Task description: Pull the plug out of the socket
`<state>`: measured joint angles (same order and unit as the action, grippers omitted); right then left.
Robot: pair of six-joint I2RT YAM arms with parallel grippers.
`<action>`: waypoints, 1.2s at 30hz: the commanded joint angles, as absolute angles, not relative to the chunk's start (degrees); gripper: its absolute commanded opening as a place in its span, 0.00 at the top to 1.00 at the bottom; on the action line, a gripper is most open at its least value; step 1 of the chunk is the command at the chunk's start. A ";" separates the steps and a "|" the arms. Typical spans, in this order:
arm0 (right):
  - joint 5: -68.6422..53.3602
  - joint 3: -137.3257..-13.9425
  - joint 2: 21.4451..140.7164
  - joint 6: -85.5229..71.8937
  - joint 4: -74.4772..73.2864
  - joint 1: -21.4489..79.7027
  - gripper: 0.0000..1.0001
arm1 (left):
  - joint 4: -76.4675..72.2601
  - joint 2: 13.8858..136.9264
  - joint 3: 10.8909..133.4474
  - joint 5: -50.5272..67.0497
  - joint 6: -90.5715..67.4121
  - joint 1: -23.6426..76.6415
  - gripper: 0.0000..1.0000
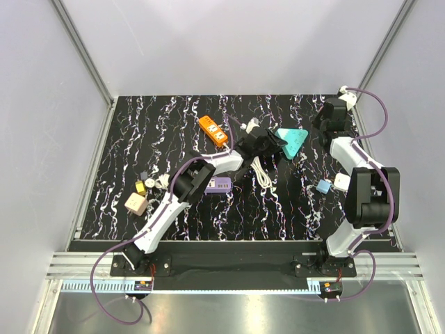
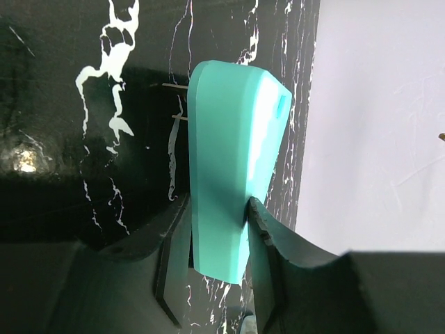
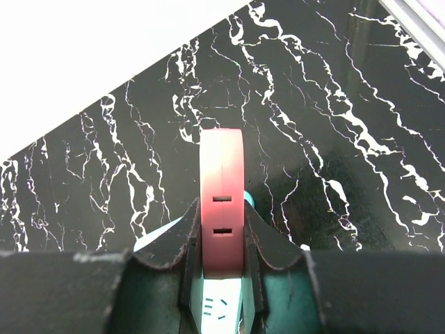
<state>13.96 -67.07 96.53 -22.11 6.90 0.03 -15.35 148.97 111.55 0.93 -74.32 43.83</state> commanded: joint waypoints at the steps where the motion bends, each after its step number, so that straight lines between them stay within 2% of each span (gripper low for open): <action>1: 13.19 -67.50 94.39 -22.85 7.65 -1.32 1.00 | -12.83 149.32 110.39 1.74 -74.00 42.19 1.00; 4: 10.29 -68.20 94.83 -22.59 6.34 -1.67 1.00 | -17.22 149.68 109.60 4.73 -73.39 42.01 0.98; 7: 7.91 -69.79 95.36 -23.29 2.82 -1.93 1.00 | -19.77 148.72 108.11 5.71 -71.99 42.01 0.82; 9: 7.47 -69.61 94.49 -23.81 1.41 -2.02 1.00 | -20.57 146.43 105.75 4.93 -70.49 42.01 0.54; 10: 7.30 -70.31 94.22 -24.08 0.45 -2.37 1.00 | -20.65 145.12 105.21 4.23 -69.71 42.01 0.44; 12: 6.16 -70.58 93.61 -25.39 -3.24 -2.90 1.00 | -19.87 143.97 104.16 3.61 -68.03 42.01 0.27; 13: 5.46 -70.40 93.26 -25.84 -3.86 -3.34 1.00 | -19.86 143.62 103.89 3.86 -67.59 42.01 0.23; 15: 3.61 -69.44 92.03 -27.24 -4.83 -4.65 1.00 | -20.04 142.82 103.36 4.48 -66.80 41.92 0.18; 22: -3.42 -65.49 90.09 -30.41 -9.13 -11.59 1.00 | -23.02 137.30 97.65 6.06 -63.38 41.92 0.14; 28: -9.82 -62.41 91.57 -31.29 -10.28 -18.27 1.00 | -24.96 130.80 93.52 5.98 -55.65 41.84 0.13; 36: -15.73 -62.84 97.11 -33.84 -10.20 -19.60 0.96 | -32.78 124.19 88.69 8.78 -45.62 41.84 0.12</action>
<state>-11.05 -62.39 95.79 -31.99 -10.68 -19.64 -25.06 129.71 89.56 6.52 -52.25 42.15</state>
